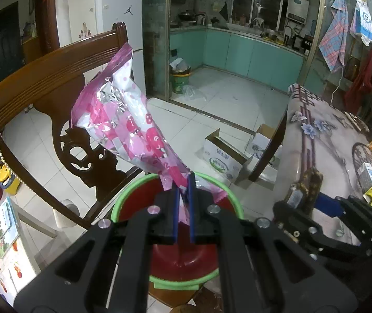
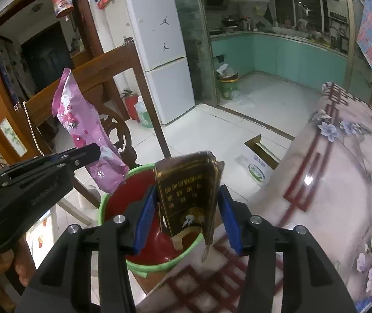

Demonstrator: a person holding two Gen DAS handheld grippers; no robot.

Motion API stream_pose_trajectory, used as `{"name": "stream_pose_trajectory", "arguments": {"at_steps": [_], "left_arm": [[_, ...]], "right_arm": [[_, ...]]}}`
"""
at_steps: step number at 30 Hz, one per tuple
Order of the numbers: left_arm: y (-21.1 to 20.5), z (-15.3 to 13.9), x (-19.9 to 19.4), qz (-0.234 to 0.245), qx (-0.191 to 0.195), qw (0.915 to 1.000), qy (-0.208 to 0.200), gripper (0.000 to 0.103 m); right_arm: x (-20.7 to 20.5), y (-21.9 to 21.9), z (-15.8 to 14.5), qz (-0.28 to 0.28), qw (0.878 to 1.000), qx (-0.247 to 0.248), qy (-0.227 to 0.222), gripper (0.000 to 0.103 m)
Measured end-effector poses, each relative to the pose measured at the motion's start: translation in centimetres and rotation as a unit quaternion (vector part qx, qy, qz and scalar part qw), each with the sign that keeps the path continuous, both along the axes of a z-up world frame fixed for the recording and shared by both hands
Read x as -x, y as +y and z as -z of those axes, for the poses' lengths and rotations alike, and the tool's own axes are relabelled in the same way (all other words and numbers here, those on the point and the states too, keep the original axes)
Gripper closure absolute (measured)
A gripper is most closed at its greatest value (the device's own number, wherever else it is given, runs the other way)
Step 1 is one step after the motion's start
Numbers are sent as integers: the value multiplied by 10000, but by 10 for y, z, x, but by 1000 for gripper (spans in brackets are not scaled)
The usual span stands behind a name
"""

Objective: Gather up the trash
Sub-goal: 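Carry both items over the red bucket and open both tools to drop them, then grasp the clear plastic bag with the right tool while the left tool grasps the yellow box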

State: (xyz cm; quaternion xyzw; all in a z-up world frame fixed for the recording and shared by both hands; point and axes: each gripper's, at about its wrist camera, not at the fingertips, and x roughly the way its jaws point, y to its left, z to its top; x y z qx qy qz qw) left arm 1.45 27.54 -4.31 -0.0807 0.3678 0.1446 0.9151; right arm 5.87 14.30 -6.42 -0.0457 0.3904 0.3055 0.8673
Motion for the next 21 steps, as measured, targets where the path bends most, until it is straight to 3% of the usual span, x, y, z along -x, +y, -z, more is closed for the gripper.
{"name": "stream_pose_trajectory", "arguments": {"at_steps": [2,4,5,14,21], "left_arm": [[1,-2,2,-118,-39,9999,-50,93],[2,-2,4,-200,-59,9997,-93,65],[2,-3,5,-226,-62,9996,-124,59],[-6,-7,4,-149,-65,9996,-221,57],[-40,-13,-2,204,-235,9992,-244,54]], "right_arm": [[0,-1,1,34,10000,-5,-45,39],[1,-3,-1,97,9999,-46,-116,34],[1,-4,-1,122,9998,-46,-135,33],[14,-33,-13,352,9987,107,-367,33],[42,-92,-29,772,9952,270,-537,27]]}}
